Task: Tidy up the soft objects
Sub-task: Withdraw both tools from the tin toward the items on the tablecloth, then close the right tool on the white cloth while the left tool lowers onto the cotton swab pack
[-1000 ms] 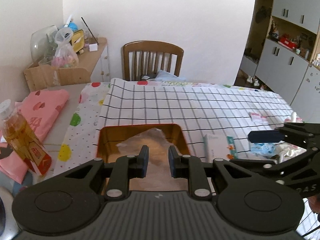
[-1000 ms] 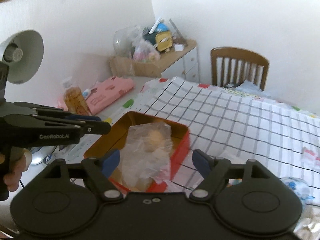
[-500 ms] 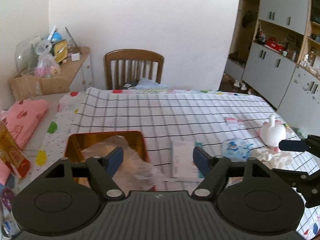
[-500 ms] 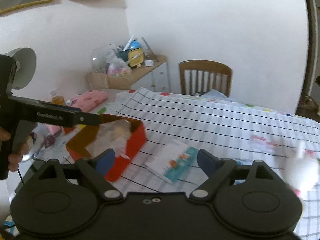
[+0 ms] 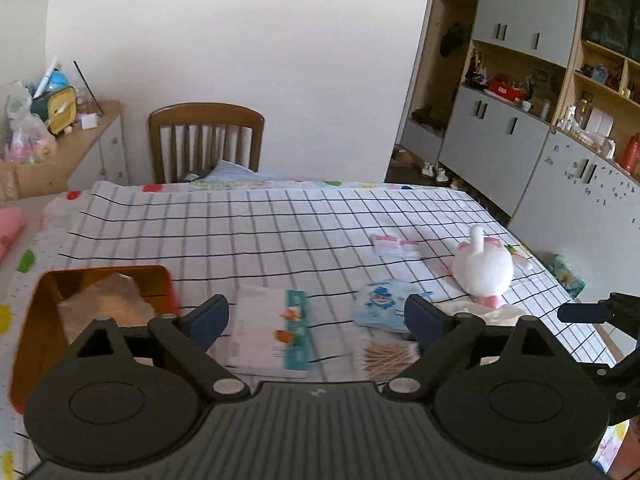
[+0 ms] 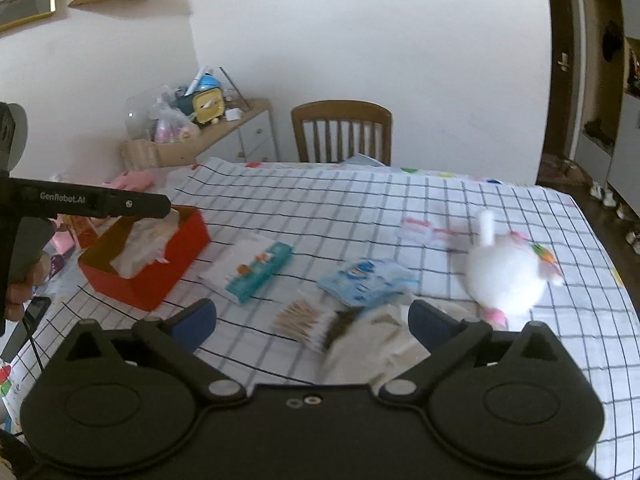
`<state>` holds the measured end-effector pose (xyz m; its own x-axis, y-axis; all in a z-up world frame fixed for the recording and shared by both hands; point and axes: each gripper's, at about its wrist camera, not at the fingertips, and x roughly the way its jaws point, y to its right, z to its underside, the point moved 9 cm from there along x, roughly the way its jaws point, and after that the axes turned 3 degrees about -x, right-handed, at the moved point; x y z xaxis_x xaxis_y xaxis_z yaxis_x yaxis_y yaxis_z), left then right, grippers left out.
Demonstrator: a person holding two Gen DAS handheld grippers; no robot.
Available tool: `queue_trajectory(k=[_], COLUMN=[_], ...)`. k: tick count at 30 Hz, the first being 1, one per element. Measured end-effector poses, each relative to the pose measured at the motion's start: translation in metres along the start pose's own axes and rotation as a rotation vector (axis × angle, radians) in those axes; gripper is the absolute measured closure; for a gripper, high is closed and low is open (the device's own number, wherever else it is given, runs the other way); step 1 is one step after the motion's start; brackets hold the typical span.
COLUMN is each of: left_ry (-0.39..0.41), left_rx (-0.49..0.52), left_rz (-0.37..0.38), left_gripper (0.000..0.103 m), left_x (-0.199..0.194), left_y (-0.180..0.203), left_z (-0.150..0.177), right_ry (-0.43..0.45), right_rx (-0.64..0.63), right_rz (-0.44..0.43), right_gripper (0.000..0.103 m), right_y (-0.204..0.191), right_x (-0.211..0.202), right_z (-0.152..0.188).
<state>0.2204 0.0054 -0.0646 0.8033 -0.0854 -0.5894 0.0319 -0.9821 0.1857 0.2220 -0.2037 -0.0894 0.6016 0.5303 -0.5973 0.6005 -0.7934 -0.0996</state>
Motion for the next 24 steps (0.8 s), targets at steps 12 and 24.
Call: queue_trajectory(k=[12, 24], left_ry=[-0.038, -0.122], left_rx=[0.016, 0.061], left_rz=[-0.035, -0.049], left_gripper=[0.003, 0.000], left_x=[0.042, 0.084], left_y=[0.041, 0.063], left_z=[0.019, 0.044], right_ry=[-0.023, -0.064], right_rx=[0.011, 0.003], right_rz=[-0.007, -0.025], right_gripper=[0.001, 0.003], right_y=[0.038, 0.054], right_x=[0.000, 0.021], right_z=[0.015, 0.019])
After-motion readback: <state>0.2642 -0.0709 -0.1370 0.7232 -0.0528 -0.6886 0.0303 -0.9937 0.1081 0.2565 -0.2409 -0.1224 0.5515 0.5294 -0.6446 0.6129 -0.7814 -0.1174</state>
